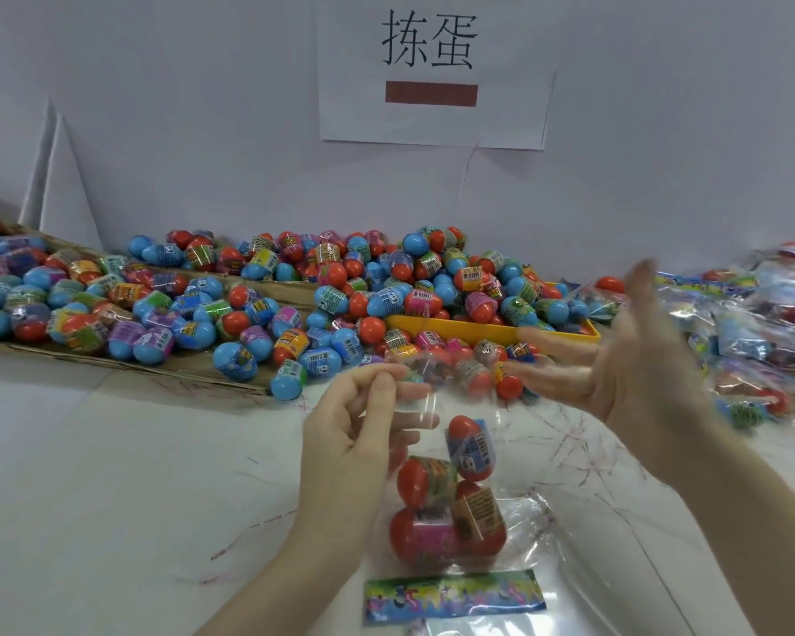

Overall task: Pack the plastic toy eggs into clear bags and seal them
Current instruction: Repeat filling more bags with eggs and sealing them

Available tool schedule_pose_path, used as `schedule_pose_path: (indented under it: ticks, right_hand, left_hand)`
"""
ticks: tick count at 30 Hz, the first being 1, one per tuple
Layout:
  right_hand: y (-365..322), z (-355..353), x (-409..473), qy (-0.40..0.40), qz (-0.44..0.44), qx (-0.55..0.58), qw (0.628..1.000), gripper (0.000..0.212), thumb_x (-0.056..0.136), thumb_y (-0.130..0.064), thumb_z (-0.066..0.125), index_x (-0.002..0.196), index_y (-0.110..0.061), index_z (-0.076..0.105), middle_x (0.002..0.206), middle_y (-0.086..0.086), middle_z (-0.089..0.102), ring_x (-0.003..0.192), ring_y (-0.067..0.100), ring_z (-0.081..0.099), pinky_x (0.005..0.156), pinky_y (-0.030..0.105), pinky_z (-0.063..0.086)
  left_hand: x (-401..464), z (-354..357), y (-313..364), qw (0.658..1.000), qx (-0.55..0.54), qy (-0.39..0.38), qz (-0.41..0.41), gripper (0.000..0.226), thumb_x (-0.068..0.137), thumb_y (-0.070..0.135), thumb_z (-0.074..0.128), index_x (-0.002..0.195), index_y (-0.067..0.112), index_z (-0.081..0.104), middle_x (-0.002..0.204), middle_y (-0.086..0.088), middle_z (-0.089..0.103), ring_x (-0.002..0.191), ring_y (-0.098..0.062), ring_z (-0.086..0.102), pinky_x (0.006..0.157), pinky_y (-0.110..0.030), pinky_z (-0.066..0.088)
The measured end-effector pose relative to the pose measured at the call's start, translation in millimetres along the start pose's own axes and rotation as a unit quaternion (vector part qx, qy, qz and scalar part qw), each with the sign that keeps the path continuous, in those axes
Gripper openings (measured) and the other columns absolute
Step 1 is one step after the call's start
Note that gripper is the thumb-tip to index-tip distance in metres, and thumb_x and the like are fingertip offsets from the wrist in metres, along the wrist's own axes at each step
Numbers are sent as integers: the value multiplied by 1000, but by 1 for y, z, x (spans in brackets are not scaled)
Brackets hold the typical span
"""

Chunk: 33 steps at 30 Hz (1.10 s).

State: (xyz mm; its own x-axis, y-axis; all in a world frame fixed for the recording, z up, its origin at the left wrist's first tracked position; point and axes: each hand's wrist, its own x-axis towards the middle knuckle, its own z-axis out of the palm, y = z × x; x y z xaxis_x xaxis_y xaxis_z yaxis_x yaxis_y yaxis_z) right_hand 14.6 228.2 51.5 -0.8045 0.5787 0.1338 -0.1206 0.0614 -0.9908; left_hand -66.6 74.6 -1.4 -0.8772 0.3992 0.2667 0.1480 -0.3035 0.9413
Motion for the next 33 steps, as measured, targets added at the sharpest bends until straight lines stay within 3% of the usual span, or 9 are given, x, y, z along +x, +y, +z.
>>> schedule_pose_path:
  ticks: [2,3,6,9,15,19,22,26,33]
  right_hand:
    - [8,6,-3,-76,63,-85,991,163,6,-95,36,147,-21,0,148,9,31,126,29,44,89,40,50]
    - [11,11,-2,-118,103,-111,981,167,-2,-92,40,145,-17,17,141,7,42,123,23,46,86,36,48]
    - [16,10,-2,-214,100,-160,958,80,48,-53,70,118,-15,60,97,-5,72,89,8,67,77,22,54]
    - [21,-2,0,-194,38,-145,970,33,53,-30,73,85,-22,74,83,0,74,76,10,69,64,15,53]
    - [21,1,1,-177,20,-116,977,14,59,-27,69,69,-22,76,76,6,73,67,15,69,60,18,54]
    - [20,0,3,-154,28,-106,982,13,67,-21,67,75,-13,74,79,8,73,67,17,69,60,19,54]
    - [18,-2,2,-142,38,-111,983,10,78,-12,63,82,-7,71,81,8,73,70,19,69,60,20,55]
    - [17,-3,2,-133,44,-123,982,10,81,-10,62,84,-8,71,80,7,73,70,17,69,59,19,55]
    - [18,-3,1,-119,41,-104,987,11,70,-15,68,80,-11,72,76,8,73,64,17,69,54,17,52]
  left_hand:
    - [2,-1,1,1000,-12,-3,-26,17,91,16,46,87,18,61,75,8,72,62,-12,69,51,-16,52]
    - [2,-1,1,999,-14,-6,-34,17,92,16,45,87,19,61,75,8,73,63,-13,70,51,-17,52]
    - [4,-2,1,999,-19,-1,-49,16,91,19,46,88,22,62,77,8,73,65,-15,70,52,-19,52]
    - [6,-4,2,998,-26,1,-50,16,91,18,47,89,20,62,78,6,74,66,-14,70,51,-16,51]
    - [10,-8,3,996,-51,-19,-77,17,89,24,48,95,17,62,80,1,74,68,-15,71,53,-15,51]
    - [13,-15,3,991,-75,-46,-104,38,58,29,68,94,17,63,81,-1,75,74,-14,71,58,-17,54]
    - [15,-21,2,988,-16,-96,-123,31,50,28,74,79,17,74,83,-5,75,81,-18,71,69,-23,57]
    - [17,-26,4,985,3,-114,-126,22,50,24,73,69,13,76,76,-10,74,69,-14,71,55,-16,52]
    - [21,-30,5,985,4,-90,-149,17,54,18,73,68,9,76,71,-9,72,63,-14,69,50,-16,51]
